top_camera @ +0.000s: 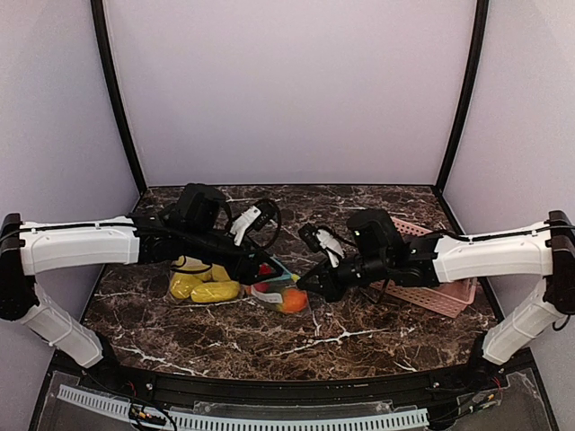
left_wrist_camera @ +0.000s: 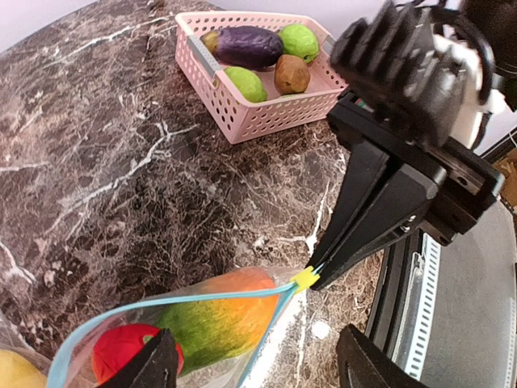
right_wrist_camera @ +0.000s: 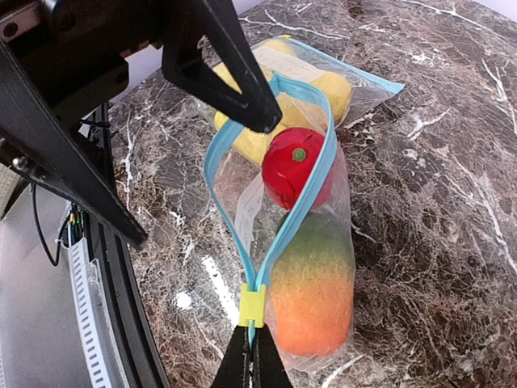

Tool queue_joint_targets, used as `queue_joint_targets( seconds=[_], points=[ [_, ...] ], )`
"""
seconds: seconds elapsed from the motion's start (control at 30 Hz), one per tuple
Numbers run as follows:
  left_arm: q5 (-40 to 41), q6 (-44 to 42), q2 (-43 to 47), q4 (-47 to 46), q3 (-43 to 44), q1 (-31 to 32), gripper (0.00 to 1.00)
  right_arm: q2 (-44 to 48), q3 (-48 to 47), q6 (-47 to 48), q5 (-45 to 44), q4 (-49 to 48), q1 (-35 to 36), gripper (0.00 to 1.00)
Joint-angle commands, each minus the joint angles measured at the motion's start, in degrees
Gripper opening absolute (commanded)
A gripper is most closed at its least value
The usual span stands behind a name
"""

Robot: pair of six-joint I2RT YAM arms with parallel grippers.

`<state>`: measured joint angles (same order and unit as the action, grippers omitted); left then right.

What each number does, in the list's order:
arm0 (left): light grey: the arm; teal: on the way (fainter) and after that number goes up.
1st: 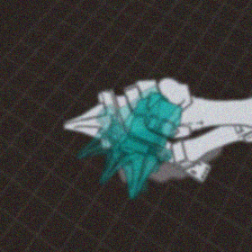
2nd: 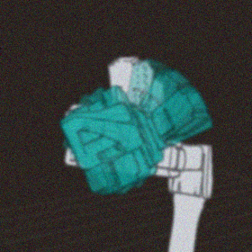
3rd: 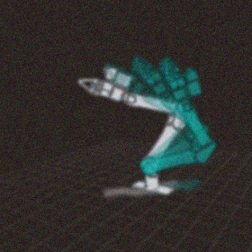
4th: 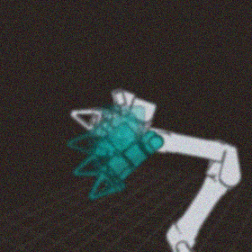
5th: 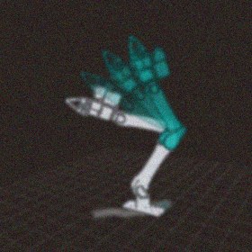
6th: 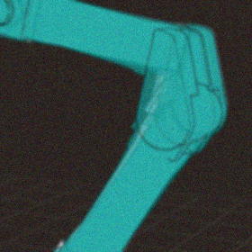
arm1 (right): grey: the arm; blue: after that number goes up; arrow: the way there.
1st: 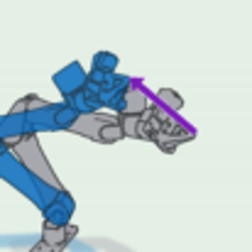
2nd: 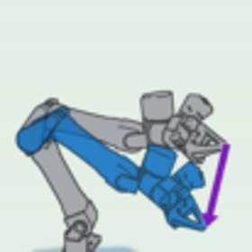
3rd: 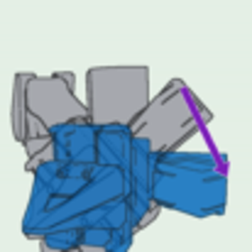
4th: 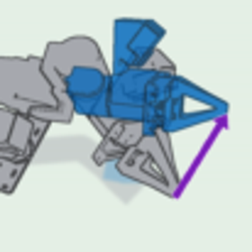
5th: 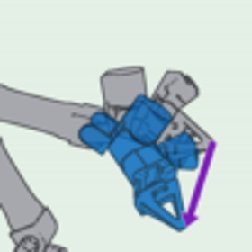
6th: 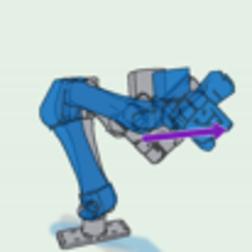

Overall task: Place the food in the zip-top bag and seal the zipper
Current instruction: Hold the zipper food storage bag at the center of the board, then hold the zipper from the zipper food storage bag.

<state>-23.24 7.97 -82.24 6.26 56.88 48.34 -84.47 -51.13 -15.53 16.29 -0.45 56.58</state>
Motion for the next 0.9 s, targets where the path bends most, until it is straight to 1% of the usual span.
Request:
queue_joint_targets(
  seconds=[0.0,0.07,0.13,0.17,0.2,0.3,0.37,0.53,0.6,0.67,0.7,0.77,0.87],
  points=[
    [-0.7,-6.3,2.4,5.6,3.2,-0.5,0.7,1.7,1.7,1.9,8.0,-3.5,-1.8,0.0],
    [-3.1,-8.4,2.0,5.8,3.9,-0.6,0.71,1.8,2.1,2.5,8.9,-3.6,-2.1,0.0],
    [-7.2,-11.5,1.2,5.3,4.5,-0.7,0.72,2.3,2.8,2.9,8.8,-4.3,-2.3,0.0],
    [-10.6,-12.7,0.8,5.2,4.6,-0.8,0.72,2.8,3.3,3.0,9.1,-5.1,-2.3,0.0],
    [-12.1,-15.1,-0.1,4.5,5.0,-0.9,0.72,3.2,3.9,3.0,9.4,-5.9,-2.4,0.0],
    [-17.8,-18.2,-3.3,4.0,6.7,-1.5,0.73,3.9,5.1,3.2,10.6,-7.8,-3.0,0.0],
    [-20.1,-19.9,-5.3,4.4,8.6,-1.9,0.72,4.0,5.4,3.3,11.1,-8.3,-3.2,0.0],
    [-20.9,-24.8,-9.2,7.6,12.5,-2.2,0.7,4.1,6.5,3.2,11.8,-9.4,-3.6,0.0],
    [-21.0,-25.8,-10.4,8.9,13.3,-2.2,0.68,4.3,6.7,3.2,11.8,-9.6,-3.7,0.0],
    [-21.2,-26.5,-11.0,9.5,13.5,-2.3,0.63,4.5,7.0,3.1,11.9,-9.8,-3.9,0.0],
    [-21.4,-26.6,-11.3,9.7,13.5,-2.3,0.58,4.5,7.1,2.9,12.0,-10.0,-4.0,0.0],
    [-22.1,-26.5,-11.9,9.6,13.4,-2.3,0.52,4.4,7.2,2.8,12.2,-10.0,-4.2,0.0],
    [-23.8,-25.5,-12.8,9.4,13.6,-2.3,0.45,4.1,7.2,2.7,12.2,-10.1,-4.3,0.0]
  ],
)
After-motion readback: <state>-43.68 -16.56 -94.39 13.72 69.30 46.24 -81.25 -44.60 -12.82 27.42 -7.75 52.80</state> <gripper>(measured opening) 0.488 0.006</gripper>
